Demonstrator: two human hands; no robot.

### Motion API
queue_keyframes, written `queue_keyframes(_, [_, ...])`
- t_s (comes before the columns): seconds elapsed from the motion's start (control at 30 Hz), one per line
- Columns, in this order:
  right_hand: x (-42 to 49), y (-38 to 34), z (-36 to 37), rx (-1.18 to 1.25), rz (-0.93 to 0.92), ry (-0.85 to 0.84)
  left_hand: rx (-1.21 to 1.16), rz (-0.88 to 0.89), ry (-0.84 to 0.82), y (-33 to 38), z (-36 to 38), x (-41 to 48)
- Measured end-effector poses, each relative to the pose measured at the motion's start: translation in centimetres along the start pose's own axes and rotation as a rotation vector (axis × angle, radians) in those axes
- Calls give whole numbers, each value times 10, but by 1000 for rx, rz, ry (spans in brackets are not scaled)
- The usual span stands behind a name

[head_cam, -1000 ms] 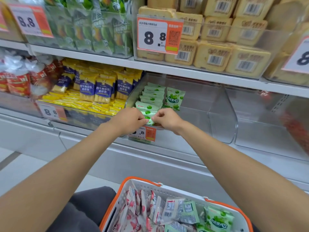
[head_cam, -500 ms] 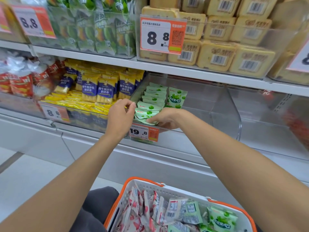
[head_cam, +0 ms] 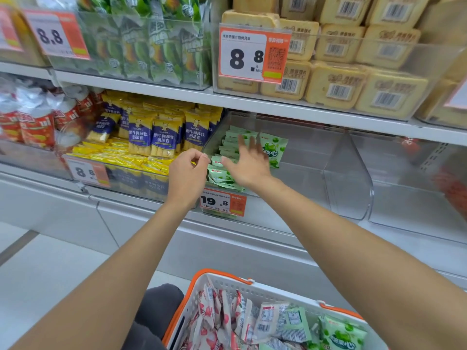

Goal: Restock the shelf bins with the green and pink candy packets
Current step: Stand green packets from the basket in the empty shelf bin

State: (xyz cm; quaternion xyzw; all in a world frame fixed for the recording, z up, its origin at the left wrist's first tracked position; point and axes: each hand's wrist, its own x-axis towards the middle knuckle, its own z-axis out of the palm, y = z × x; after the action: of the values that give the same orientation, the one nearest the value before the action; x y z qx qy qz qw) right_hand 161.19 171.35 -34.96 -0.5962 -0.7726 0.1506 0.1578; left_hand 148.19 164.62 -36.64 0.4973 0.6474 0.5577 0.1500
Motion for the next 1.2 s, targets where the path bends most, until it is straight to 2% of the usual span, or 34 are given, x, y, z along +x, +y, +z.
queue_keyframes(0.03, [1, 0, 3, -101, -110, -70, -5, -5, -2, 0, 0, 1])
queue_keyframes(0.1, [5, 0, 10, -188, -184, -298, -20, -20, -8, 0, -1, 1])
queue_keyframes(0.17, [13, -1, 13, -189, -138, -473, -42, -29, -12, 2, -1, 1])
queue_keyframes(0.27, [20, -5, 13, -297, -75, -599, -34, -18, -1, 2, 2, 1])
queue_keyframes(0.33, [20, -3, 14, -236, -94, -569, -7, -4, 24, 2, 4, 0])
queue_keyframes(0.4, [13, 0, 14, 81, -73, -420, 11, 8, 42, 0, 6, 0])
queue_keyframes(0.47, [6, 9, 8, 443, 94, -233, 37, 19, 53, 0, 7, -1])
queue_keyframes(0.5, [4, 14, 4, 509, 199, -205, 53, 27, 61, 0, 8, -1])
queue_keyframes(0.57, [-2, 24, -1, 459, 321, -364, 81, 42, 77, 0, 10, -1])
queue_keyframes(0.67, [-9, 19, -2, 505, 313, -750, 118, 53, 111, -2, 13, -2])
queue_keyframes(0.77, [-12, 12, -5, 554, 306, -859, 141, 44, 142, 0, 16, -4])
queue_keyframes(0.83, [-18, 12, -9, 485, 304, -766, 147, 26, 147, 5, 17, -9])
queue_keyframes(0.87, [-22, 13, -10, 396, 281, -646, 132, 21, 129, 8, 17, -13])
queue_keyframes(0.97, [-40, 24, -12, 287, 98, -58, 79, 43, 40, 20, 22, -35])
queue_keyframes(1.03, [-62, 40, -17, 230, -73, 249, 42, 14, -11, 30, 30, -57])
queue_keyframes(1.1, [-96, 57, -19, 157, -218, 374, 0, -55, -89, 35, 39, -80])
queue_keyframes(1.17, [-134, 79, -12, 113, -277, 349, 16, -120, -236, 33, 49, -104])
queue_keyframes(1.2, [-150, 93, -3, 98, -258, 284, 55, -145, -333, 28, 54, -117])
